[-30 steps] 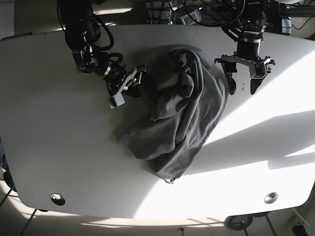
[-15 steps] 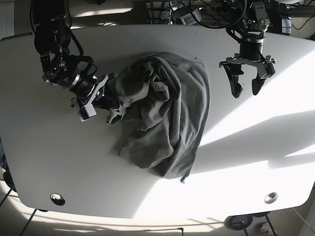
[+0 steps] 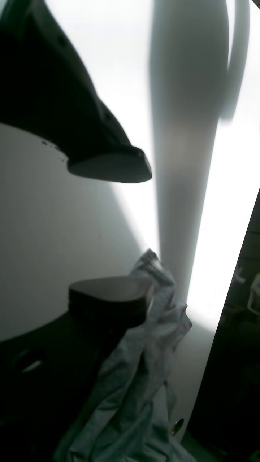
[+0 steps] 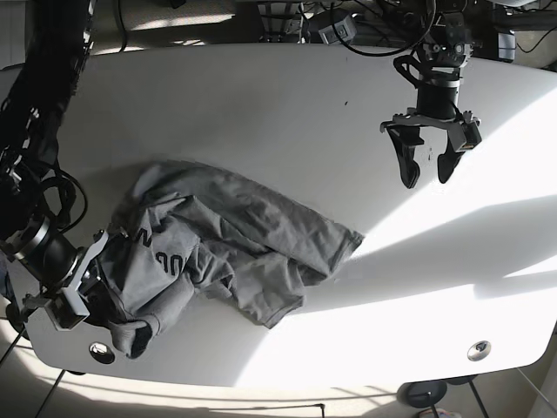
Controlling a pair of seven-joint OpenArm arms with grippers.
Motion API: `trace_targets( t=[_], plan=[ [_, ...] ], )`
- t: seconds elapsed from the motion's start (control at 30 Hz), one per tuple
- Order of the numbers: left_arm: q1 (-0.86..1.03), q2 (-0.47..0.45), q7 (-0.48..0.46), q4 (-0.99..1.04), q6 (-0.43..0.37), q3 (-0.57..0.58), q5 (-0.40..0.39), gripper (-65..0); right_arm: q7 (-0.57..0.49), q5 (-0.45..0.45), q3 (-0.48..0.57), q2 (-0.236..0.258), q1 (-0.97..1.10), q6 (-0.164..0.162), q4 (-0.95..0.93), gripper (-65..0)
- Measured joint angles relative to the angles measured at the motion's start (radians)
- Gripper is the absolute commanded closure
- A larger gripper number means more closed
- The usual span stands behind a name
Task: Fold the T-shirt properly
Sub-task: 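Drag the grey shirt with the right gripper and grasp it with the left, then pull the shirt edge taut between both grippers and lift it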
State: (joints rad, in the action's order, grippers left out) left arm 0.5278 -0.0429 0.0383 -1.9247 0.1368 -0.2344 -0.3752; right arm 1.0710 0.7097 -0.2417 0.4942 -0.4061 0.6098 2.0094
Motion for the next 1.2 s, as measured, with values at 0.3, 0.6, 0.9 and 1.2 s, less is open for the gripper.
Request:
trace_targets(
  t=[0.3,0.6,0.9,1.2],
  plan=[
    [-0.372,-0.049,0.493,0.132,-0.002,0.057,0.007,-52.5,0.055,-0.146,0.056,-0.143,-0.138,-0.001,-0.021,-2.1],
    [-0.646,-0.079,0.467,0.622,0.001,0.296,0.000,-52.5,-0.011,-0.191,0.050,-0.181,-0.138,0.000,-0.101,-2.1],
    [-0.775,-0.001,0.352,0.822,0.003,0.456,0.000,-52.5,-0.003,-0.209,0.002,-0.175,-0.106,0.000,-0.121,-2.1],
    [-0.741,0.034,0.359,0.845,0.019,0.505,-0.021,-4.0,-0.004,-0.198,0.004,-0.176,-0.072,0.000,-0.117,-2.1]
  ],
)
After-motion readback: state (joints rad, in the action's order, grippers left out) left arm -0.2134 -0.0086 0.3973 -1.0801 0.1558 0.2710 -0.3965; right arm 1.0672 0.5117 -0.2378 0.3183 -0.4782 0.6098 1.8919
